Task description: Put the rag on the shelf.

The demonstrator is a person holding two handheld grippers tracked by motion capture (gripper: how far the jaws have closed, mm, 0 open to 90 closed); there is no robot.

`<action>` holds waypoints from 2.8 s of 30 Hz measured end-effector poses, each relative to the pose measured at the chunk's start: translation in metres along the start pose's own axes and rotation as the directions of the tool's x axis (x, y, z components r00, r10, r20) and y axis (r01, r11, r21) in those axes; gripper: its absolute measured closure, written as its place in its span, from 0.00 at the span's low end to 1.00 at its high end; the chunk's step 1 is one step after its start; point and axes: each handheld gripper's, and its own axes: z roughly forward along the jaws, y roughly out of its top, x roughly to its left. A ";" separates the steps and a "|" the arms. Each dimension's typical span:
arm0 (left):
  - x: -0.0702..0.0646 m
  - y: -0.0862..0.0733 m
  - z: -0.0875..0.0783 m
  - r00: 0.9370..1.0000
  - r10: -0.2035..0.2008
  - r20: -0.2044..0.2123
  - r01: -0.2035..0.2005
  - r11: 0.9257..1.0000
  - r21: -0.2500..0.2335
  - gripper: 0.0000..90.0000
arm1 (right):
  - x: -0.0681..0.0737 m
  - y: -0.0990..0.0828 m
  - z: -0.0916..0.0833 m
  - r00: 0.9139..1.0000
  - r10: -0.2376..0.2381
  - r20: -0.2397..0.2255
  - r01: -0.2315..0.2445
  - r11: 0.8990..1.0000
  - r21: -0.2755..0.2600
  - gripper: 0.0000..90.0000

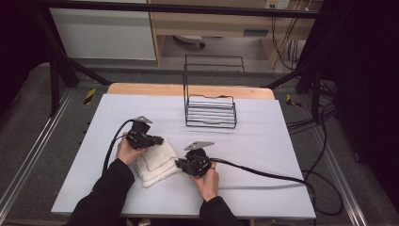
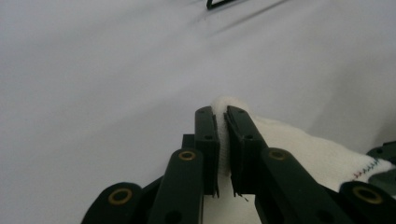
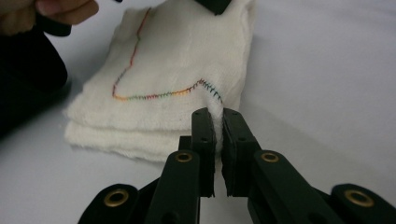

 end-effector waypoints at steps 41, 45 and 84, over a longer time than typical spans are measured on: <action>-0.001 -0.016 -0.003 0.991 -0.096 -0.095 0.084 0.989 -0.117 0.91 | -0.030 0.013 0.025 0.976 0.159 0.152 -0.155 0.987 -0.034 0.93; -0.001 -0.016 -0.007 0.992 -0.093 -0.090 0.081 0.988 -0.128 0.91 | -0.029 0.015 0.021 0.981 0.125 0.151 -0.117 0.991 -0.060 0.94; -0.044 -0.006 -0.074 0.998 0.018 -0.063 -0.041 0.922 -0.385 0.91 | -0.015 0.050 -0.065 0.993 -0.107 0.049 0.116 0.957 -0.268 0.94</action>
